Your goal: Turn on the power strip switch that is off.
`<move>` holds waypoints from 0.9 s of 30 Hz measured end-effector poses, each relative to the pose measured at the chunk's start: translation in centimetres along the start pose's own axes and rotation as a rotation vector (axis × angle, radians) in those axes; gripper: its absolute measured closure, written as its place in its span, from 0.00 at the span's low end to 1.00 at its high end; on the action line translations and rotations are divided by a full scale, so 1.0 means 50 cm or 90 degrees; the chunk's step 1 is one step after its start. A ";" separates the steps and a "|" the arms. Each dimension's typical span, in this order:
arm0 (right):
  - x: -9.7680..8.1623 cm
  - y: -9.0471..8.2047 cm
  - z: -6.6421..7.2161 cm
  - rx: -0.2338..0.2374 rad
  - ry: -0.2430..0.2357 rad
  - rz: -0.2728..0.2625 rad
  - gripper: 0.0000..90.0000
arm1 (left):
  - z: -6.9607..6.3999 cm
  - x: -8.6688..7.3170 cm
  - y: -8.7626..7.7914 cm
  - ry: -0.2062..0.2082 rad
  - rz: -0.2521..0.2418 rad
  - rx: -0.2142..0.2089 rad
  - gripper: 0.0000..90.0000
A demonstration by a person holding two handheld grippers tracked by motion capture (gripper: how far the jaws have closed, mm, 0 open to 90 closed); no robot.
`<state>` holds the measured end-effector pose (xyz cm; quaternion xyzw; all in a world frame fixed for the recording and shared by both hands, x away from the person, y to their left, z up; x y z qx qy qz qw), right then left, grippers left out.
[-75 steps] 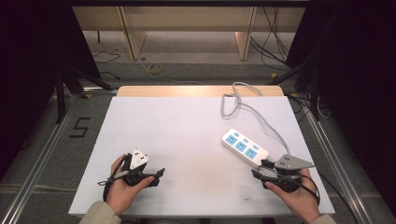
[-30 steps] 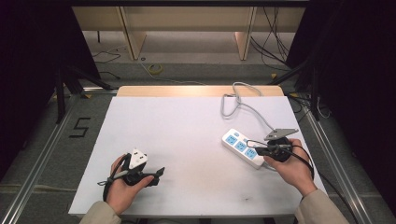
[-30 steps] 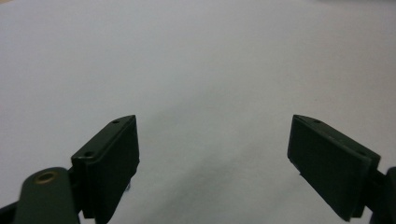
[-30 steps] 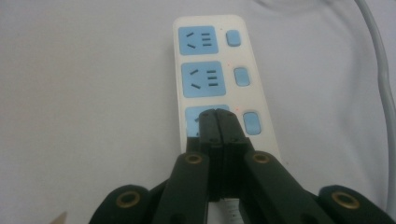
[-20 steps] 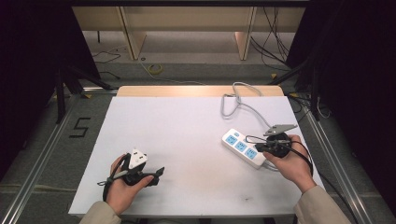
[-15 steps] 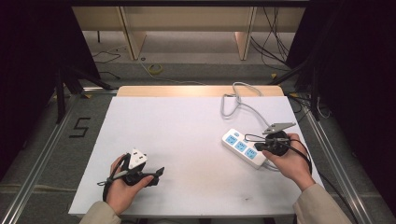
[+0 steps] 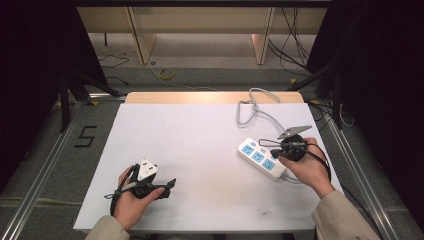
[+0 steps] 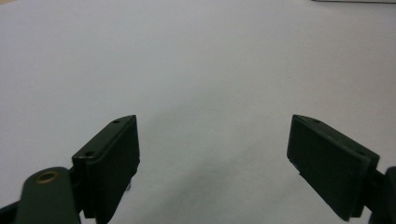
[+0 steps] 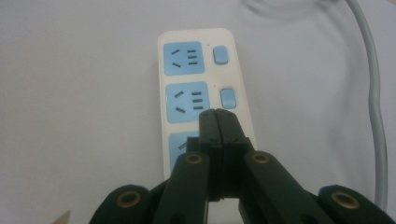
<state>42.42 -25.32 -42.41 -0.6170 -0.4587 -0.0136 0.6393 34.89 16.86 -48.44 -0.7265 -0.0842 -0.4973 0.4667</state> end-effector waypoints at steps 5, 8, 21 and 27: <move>0.012 0.003 0.001 -0.001 -0.001 0.004 1.00 | 0.000 0.000 0.002 0.000 0.000 -0.002 0.19; 0.018 0.006 0.000 -0.001 -0.003 0.006 1.00 | -0.001 -0.001 0.001 -0.002 -0.001 -0.003 0.19; 0.038 0.029 0.002 0.000 -0.009 0.018 1.00 | -0.002 -0.001 0.001 0.002 0.001 -0.004 0.19; 0.049 0.031 0.001 -0.003 -0.009 0.020 1.00 | -0.002 0.000 0.001 0.002 0.001 -0.003 0.19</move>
Point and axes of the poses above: each handheld gripper's, and its own axes: y roughly forward along the jaws, x roughly out of its top, z roughly to its left, the point moved 2 cm from there along y, roughly forward along the jaws, and after that the axes turned 9 degrees about -x, right-handed, at the moved point
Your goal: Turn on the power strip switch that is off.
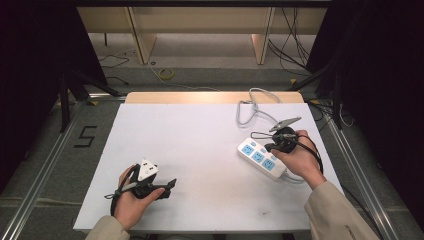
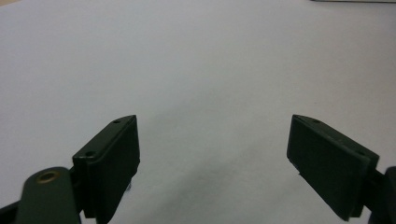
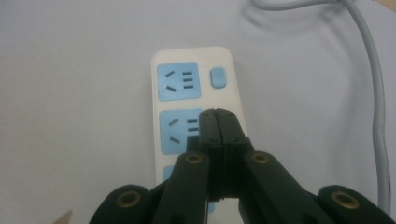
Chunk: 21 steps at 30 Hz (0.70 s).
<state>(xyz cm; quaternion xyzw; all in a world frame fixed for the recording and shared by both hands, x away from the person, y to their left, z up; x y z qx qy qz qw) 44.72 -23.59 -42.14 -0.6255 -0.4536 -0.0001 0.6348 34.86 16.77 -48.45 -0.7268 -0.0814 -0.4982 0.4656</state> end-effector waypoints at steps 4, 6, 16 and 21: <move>0.006 0.002 -0.002 -0.002 0.000 0.005 1.00 | -0.001 0.001 0.001 0.002 -0.002 0.000 0.19; 0.009 0.004 -0.001 -0.003 -0.002 0.010 1.00 | -0.002 0.001 0.002 0.001 -0.002 0.001 0.19; 0.017 0.022 0.001 0.000 -0.004 0.034 1.00 | -0.001 0.001 0.001 0.004 -0.002 0.001 0.19; 0.021 0.024 0.000 0.002 -0.006 0.039 1.00 | -0.001 0.001 0.001 0.006 0.000 0.001 0.19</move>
Point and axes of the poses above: each handheld gripper's, and its own axes: y roughly forward along the jaws, x roughly out of its top, z roughly to its left, the point moved 2 cm from there along y, roughly forward along the jaws, and after that the axes turned 9 degrees about -x, right-handed, at the moved point
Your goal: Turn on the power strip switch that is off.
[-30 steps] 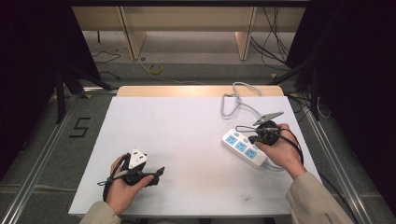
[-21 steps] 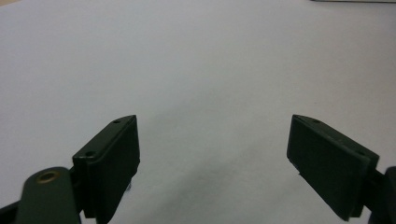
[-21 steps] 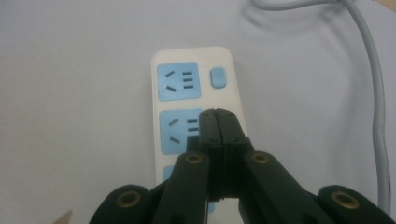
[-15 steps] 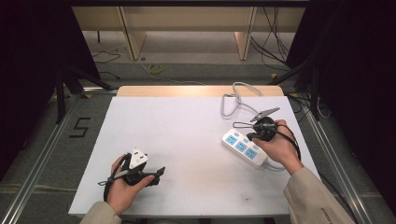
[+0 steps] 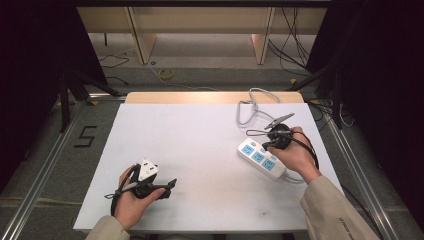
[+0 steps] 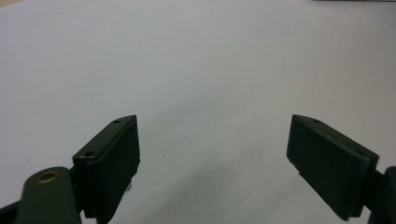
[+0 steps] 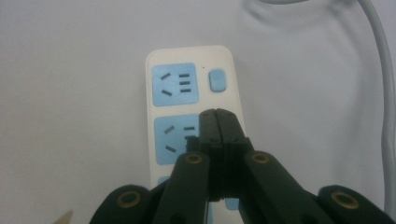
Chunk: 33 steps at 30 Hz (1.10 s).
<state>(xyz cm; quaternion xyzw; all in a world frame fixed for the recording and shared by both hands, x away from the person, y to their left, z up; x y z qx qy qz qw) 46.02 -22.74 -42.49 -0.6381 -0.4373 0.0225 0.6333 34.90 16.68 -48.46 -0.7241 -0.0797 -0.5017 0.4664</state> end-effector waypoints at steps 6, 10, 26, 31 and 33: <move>0.006 0.005 -0.002 0.001 -0.001 0.006 1.00 | 0.000 0.000 -0.002 -0.002 -0.002 0.003 0.19; 0.011 0.006 -0.001 0.001 0.000 0.010 1.00 | 0.000 0.000 0.000 0.000 0.001 0.001 0.19; 0.025 0.015 0.003 0.004 -0.003 0.020 1.00 | 0.001 0.000 -0.001 -0.001 0.000 0.001 0.19; 0.030 0.016 0.003 0.003 -0.005 0.020 1.00 | -0.001 0.000 -0.001 0.000 -0.001 0.001 0.19; 0.032 0.016 0.004 0.003 -0.005 0.022 1.00 | 0.000 0.000 -0.001 -0.001 -0.001 0.000 0.19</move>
Point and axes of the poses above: each handheld gripper's, and its own axes: y roughly forward along the jaws, x roughly out of its top, z roughly to its left, the point moved 2 cm from there along y, roughly forward along the jaws, and after that the axes turned 9 degrees about -x, right-handed, at the moved point
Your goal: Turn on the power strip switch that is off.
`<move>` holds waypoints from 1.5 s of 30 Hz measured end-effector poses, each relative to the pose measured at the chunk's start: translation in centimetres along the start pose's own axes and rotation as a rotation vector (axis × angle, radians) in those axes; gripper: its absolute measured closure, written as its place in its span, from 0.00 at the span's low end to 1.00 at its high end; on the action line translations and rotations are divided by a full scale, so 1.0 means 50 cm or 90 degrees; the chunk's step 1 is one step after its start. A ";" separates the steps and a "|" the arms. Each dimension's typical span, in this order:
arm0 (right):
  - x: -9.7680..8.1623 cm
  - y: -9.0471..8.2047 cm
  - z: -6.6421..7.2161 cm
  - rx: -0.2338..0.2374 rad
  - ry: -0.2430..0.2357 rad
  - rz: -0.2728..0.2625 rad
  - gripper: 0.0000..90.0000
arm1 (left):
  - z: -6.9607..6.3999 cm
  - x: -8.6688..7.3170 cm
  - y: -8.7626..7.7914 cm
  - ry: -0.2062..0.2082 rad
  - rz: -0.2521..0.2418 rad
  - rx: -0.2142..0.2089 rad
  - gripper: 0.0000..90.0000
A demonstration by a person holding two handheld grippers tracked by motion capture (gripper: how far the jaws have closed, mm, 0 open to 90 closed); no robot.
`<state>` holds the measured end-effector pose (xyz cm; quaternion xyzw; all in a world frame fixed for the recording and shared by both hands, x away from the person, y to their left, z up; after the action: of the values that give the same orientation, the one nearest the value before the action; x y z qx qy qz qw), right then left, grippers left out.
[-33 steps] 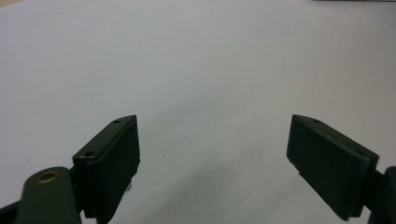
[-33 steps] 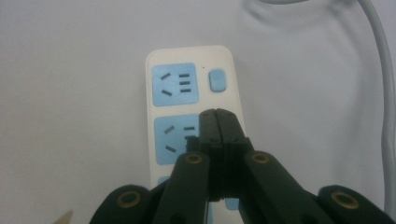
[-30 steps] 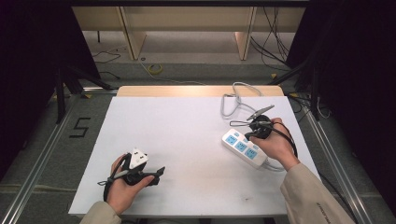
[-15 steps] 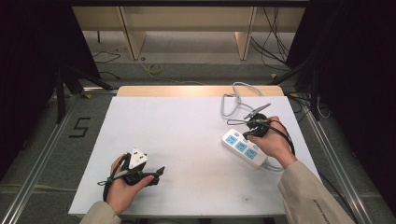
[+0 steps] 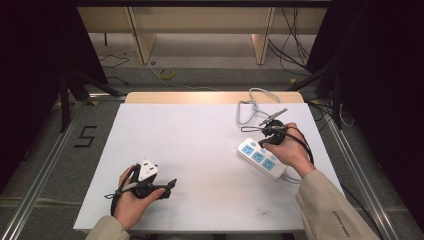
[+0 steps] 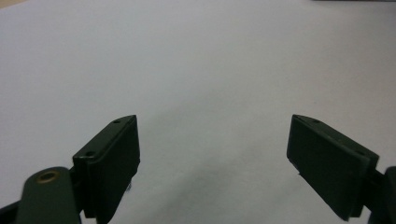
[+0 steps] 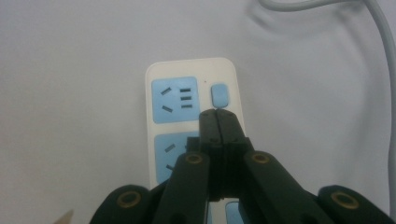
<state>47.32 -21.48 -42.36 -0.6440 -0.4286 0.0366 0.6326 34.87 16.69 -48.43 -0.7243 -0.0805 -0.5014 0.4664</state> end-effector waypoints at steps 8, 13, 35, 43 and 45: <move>0.007 0.004 0.000 0.000 -0.001 0.003 1.00 | 0.000 0.000 0.000 -0.002 -0.002 0.001 0.19; 0.009 0.007 -0.001 -0.001 -0.001 0.004 1.00 | 0.000 0.000 0.000 0.000 -0.001 0.000 0.19; 0.024 0.012 -0.003 0.001 -0.001 0.009 1.00 | 0.000 0.001 0.000 -0.001 -0.004 -0.002 0.19; 0.029 0.015 -0.001 0.003 -0.002 0.010 1.00 | 0.000 0.001 0.001 -0.003 -0.004 0.000 0.19; 0.031 0.016 0.000 0.001 -0.003 0.011 1.00 | 0.001 0.000 0.001 -0.001 -0.001 -0.002 0.19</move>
<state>48.71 -20.43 -42.26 -0.6470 -0.4246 0.0443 0.6318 34.93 16.69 -48.45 -0.7254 -0.0807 -0.5009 0.4652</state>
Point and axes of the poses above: each handheld gripper's, and its own axes: y roughly forward along the jaws, x roughly out of its top, z roughly to its left, the point moved 2 cm from there along y, roughly forward along the jaws, and after that the axes turned 9 degrees about -x, right-handed, at the moved point
